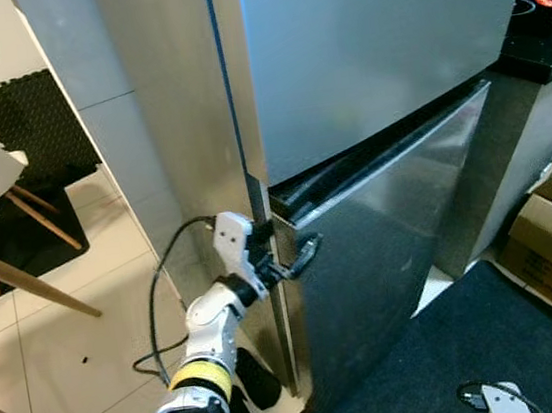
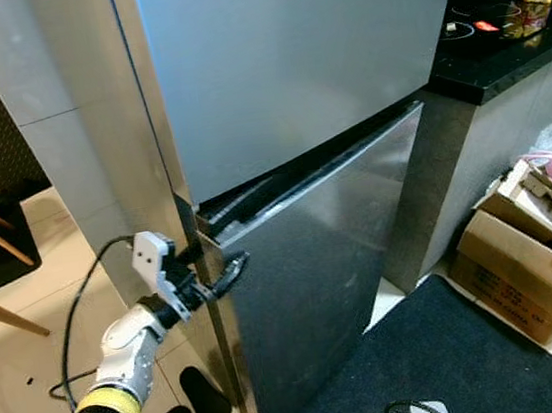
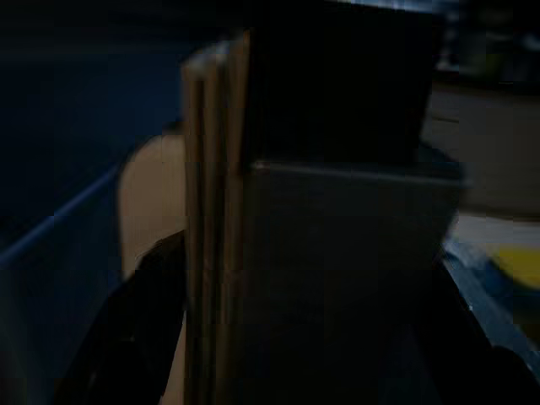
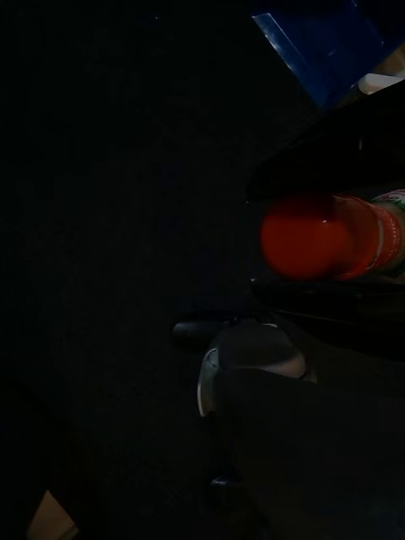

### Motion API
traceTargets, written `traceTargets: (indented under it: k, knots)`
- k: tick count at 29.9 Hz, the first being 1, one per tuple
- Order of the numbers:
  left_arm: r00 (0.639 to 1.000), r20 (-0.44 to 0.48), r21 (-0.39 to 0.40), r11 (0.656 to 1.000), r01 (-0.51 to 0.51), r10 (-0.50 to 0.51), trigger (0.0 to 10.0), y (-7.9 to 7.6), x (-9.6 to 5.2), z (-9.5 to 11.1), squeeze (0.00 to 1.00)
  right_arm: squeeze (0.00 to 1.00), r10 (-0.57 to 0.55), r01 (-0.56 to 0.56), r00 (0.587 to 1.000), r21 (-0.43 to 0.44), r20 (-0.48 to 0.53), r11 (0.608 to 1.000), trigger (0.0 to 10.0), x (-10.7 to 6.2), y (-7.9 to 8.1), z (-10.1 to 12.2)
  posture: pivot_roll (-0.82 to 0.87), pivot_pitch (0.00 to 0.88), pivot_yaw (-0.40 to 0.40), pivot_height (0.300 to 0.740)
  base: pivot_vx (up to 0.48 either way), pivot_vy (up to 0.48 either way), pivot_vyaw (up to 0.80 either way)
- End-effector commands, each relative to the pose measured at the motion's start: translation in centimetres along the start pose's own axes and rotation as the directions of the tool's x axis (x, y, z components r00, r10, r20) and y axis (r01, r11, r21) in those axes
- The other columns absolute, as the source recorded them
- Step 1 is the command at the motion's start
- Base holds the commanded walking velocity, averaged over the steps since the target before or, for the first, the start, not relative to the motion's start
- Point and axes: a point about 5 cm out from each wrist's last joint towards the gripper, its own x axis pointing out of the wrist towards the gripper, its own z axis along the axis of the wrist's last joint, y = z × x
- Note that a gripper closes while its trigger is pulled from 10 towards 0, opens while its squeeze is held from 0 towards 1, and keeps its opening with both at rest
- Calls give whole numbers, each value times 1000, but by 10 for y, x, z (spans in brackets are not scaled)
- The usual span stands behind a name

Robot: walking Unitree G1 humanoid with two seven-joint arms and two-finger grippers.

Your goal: Restocking fridge

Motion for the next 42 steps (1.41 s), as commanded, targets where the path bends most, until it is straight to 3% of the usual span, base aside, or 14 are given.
traceTargets:
  k: [1, 9, 14, 15, 18, 21, 23, 25, 26, 27, 30, 32, 35, 42]
  knots:
    - [972, -44, -88, 970, 226, -230, 10000, -34, 19, -16, 0, 0, 1, -1, 1000, -2, 1, 1000, 10000, 0, 0, 1, -10, 0, -3, 740, 0, 0, 0]
    - [934, -82, -238, 917, 320, -347, 10000, -54, 7, -39, 0, 0, 2, -2, 1000, -2, 2, 1000, 10000, 0, 1, 2, -10, 0, -2, 740, 0, 0, 0]
    - [930, -359, -301, 953, -37, -77, 10000, -39, -51, -88, 0, 0, 6, -6, 1000, -4, 0, 1000, 10000, 0, 2, 1, -10, 0, -2, 740, 0, 0, 0]
    - [930, -359, -301, 953, -37, -77, 10000, -39, -51, -88, 0, 0, 6, -6, 1000, -4, 0, 1000, 10000, 0, 2, 1, -10, 0, -2, 740, 0, 0, 0]
    - [833, -540, -297, 900, -319, 117, 10000, -42, -102, -117, 0, 0, 8, -8, 1000, -5, 0, 1000, 10000, 0, 2, 1, -7, 0, -2, 740, 0, 0, 0]
    - [796, -578, -284, 870, -402, 179, 10000, -43, -116, -123, 0, 0, 8, -8, 1000, -5, 0, 1000, 10000, 0, 2, 1, -7, 0, -2, 740, 0, 0, 0]
    - [686, -654, -230, 779, -583, 320, 10000, -46, -145, -135, 0, 0, 8, -8, 1000, -5, 0, 1000, 10000, 0, 1, 1, -7, 0, -4, 740, 0, 0, 0]
    - [686, -654, -230, 779, -583, 320, 10000, -46, -145, -135, 0, 0, 8, -8, 1000, -5, 0, 1000, 10000, 0, 1, 1, -7, 0, -4, 740, 0, 0, 0]
    - [621, -686, -215, 711, -670, 379, 10000, -49, -160, -140, 0, 0, 9, -9, 1000, -6, -1, 1000, 10000, 0, 2, 1, -7, 0, -4, 740, 0, 0, 0]
    - [621, -686, -215, 711, -670, 379, 10000, -49, -160, -140, 0, 0, 9, -9, 1000, -6, -1, 1000, 10000, 0, 2, 1, -7, 0, -4, 740, 0, 0, 0]
    - [453, -754, -182, 511, -840, 476, 10000, -63, -194, -153, 0, 0, 11, -11, 1000, -3, -4, 1000, 10000, 0, 2, 0, -5, 0, -6, 740, 0, 0, 0]
    - [453, -754, -182, 511, -840, 476, 10000, -63, -194, -153, 0, 0, 11, -11, 1000, -3, -4, 1000, 10000, 0, 2, 0, -5, 0, -6, 740, 0, 0, 0]
    - [289, -824, -105, 371, -923, 487, 10000, -82, -221, -164, 0, 0, 14, -14, 1000, -4, -13, 1000, 10000, 0, 3, -1, -5, 0, -6, 740, 0, 0, -260]
    - [246, -856, -67, 375, -925, 454, 10000, -96, -229, -170, 0, 0, 14, -14, 1000, -6, -26, 1000, 10000, 0, 2, -4, 2, 0, -7, 740, 0, 0, -779]
